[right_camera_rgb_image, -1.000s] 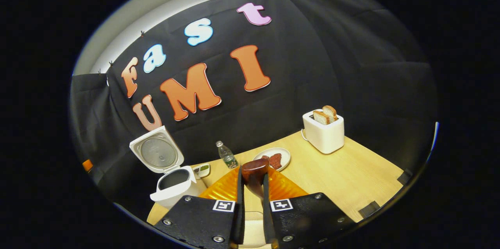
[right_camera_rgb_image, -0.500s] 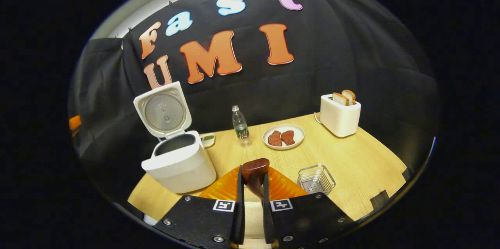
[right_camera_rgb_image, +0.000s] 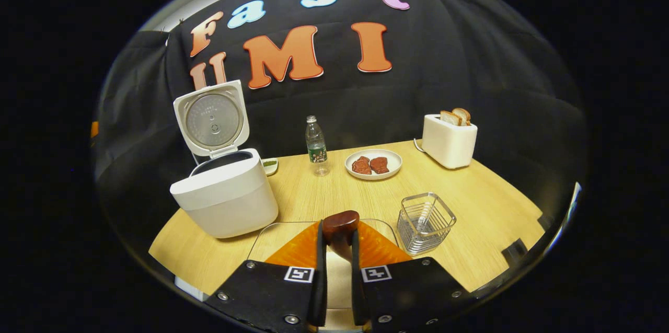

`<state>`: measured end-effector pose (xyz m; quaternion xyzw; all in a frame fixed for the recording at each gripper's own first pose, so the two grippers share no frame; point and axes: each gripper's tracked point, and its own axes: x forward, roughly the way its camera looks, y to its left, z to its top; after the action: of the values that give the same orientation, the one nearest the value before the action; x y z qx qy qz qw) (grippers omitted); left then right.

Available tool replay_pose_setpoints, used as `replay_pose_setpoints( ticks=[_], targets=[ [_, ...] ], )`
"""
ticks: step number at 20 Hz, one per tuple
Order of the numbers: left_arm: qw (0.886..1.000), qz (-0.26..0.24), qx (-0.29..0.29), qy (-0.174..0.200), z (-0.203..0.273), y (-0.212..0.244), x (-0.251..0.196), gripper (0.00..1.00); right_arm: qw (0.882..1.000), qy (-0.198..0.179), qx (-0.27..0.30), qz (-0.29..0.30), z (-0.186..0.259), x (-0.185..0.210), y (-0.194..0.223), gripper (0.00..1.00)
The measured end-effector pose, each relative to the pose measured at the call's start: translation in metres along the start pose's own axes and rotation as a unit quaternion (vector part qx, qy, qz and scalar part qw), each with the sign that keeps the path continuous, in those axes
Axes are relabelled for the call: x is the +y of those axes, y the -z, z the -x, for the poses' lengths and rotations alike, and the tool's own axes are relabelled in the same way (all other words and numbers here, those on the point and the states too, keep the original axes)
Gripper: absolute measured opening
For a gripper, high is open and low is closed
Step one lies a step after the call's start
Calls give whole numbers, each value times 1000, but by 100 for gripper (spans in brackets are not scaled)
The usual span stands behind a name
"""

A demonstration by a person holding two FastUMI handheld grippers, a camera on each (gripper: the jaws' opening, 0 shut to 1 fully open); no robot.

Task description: Close the left gripper, press the button to open the rice cooker; take a wooden spoon from the chopstick holder with the right hand, scoop a spoonful of rice and pour it into the rice cooker, then put the wooden spoon back into the chopstick holder.

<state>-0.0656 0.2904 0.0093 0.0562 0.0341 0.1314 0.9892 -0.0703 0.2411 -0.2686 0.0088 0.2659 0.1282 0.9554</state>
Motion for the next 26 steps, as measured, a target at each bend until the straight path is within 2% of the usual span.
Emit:
replay_pose_setpoints(
  ticks=[5, 9, 11, 16, 20, 26],
  targets=[
    [1000, 2, 15, 4, 1, 12, 2, 100, 992, -21, -3, -127, 4, 18, 9, 19],
    [1000, 10, 21, 5, 2, 16, 3, 100, 992, -24, -7, -127, -4, 29, 9, 19],
    [1000, 12, 26, 4, 4, 22, 4, 100, 986, -38, -3, -160, -6, 34, 8, 19],
    [999, 19, 33, 3, 4, 25, 6, 100, 954, -53, 15, -296, -14, 26, 9, 19],
    [999, 21, 29, 1, 4, 24, 9, 100, 913, -80, 8, -399, -7, 20, -5, 18],
    [1000, 19, 22, 8, 0, 20, 4, 100, 866, -36, 16, -498, -4, -17, 7, 18]
  ],
)
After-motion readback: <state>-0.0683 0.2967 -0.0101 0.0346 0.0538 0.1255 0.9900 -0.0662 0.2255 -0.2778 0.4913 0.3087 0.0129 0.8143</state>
